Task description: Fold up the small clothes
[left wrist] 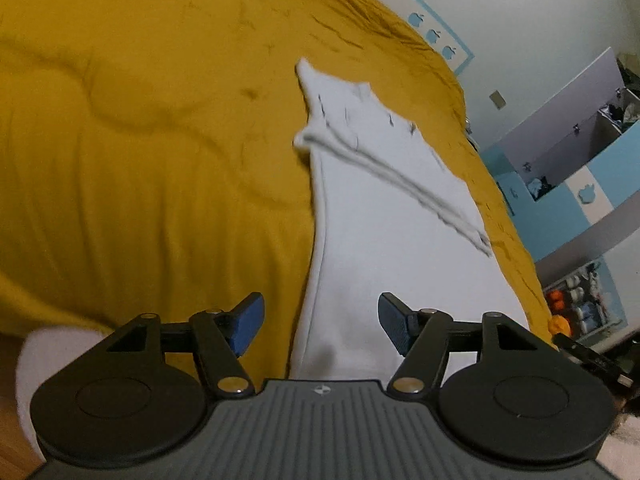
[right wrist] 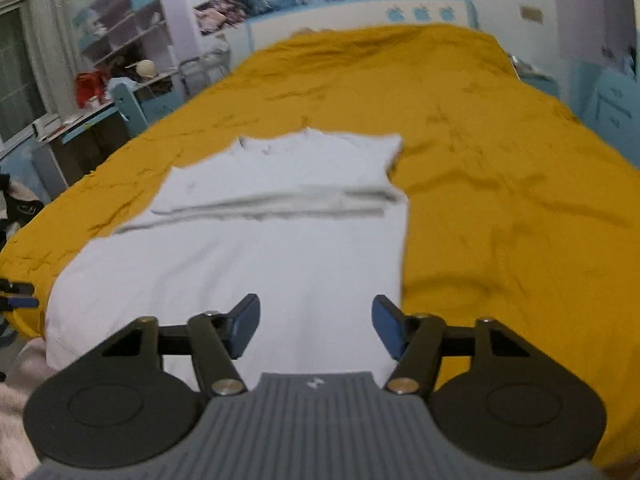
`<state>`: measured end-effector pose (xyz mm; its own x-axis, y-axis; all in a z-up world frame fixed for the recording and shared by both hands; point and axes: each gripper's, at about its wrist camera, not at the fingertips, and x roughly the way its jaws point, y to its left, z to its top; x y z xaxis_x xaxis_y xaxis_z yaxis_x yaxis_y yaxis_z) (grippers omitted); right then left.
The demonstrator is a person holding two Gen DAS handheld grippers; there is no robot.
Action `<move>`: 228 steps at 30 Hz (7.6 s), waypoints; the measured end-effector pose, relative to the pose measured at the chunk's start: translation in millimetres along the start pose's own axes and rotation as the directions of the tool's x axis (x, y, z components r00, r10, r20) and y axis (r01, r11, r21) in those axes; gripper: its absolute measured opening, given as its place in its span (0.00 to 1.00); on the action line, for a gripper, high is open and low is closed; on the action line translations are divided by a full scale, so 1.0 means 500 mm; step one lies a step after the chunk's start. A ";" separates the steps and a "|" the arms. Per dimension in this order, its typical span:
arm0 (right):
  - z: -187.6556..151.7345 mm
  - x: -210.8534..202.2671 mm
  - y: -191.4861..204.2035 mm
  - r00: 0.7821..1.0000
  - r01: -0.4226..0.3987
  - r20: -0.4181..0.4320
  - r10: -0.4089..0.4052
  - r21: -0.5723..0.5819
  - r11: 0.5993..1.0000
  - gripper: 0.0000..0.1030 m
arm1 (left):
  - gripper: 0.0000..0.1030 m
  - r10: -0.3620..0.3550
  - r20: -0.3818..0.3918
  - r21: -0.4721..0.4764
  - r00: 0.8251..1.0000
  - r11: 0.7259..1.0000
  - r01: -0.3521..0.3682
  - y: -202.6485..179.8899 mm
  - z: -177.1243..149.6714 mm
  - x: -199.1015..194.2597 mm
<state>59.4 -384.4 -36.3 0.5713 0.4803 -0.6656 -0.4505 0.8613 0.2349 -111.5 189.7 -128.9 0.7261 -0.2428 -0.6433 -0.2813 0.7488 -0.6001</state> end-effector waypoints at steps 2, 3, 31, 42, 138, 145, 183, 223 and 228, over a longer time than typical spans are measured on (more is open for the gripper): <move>-0.023 0.003 -0.012 1.000 0.004 -0.019 -0.004 0.025 1.000 0.57 | 0.73 -0.018 -0.026 0.010 0.999 1.000 0.019 0.007 -0.015 0.013; -0.036 0.007 -0.018 1.000 0.010 -0.028 -0.009 0.032 0.999 0.57 | 0.73 -0.026 -0.037 0.021 0.999 0.999 0.027 0.008 -0.022 0.021; -0.111 0.040 -0.073 0.982 -0.082 -0.146 0.118 0.232 0.969 0.57 | 0.54 -0.280 -0.085 -0.009 0.956 0.960 0.280 -0.001 -0.074 0.090; -0.107 0.048 -0.083 0.979 -0.079 -0.164 0.123 0.256 0.964 0.38 | 0.30 -0.253 -0.072 -0.056 0.965 0.967 0.249 0.005 -0.075 0.107; 0.236 0.427 -0.213 0.998 -0.006 0.060 -0.011 0.265 0.964 0.53 | 0.49 -0.010 0.088 -0.002 0.996 1.000 0.010 -0.001 0.333 0.343; 0.215 0.469 -0.187 0.999 -0.021 0.035 0.011 0.285 0.958 0.53 | 0.50 -0.020 0.059 0.014 0.998 1.000 0.020 -0.024 0.324 0.374; 0.410 0.590 -0.196 0.977 0.088 0.185 -0.103 0.086 0.992 0.49 | 0.16 -0.040 0.110 0.156 0.993 0.988 0.023 -0.139 0.357 0.382; 0.123 0.416 -0.157 0.974 -0.228 0.146 0.176 0.666 0.711 0.61 | 0.62 -0.092 0.084 -0.340 0.992 0.933 0.116 -0.103 0.176 0.387; 0.110 0.455 -0.137 0.991 -0.135 0.097 0.094 0.734 0.666 0.54 | 0.62 -0.058 0.142 -0.433 0.988 0.894 0.115 -0.073 0.184 0.410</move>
<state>257.9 -325.3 -165.0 0.5901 0.5733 -0.5685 0.1260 0.6301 0.7662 105.1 169.0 -195.0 0.8228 -0.1963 -0.5333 -0.4395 0.3750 -0.8162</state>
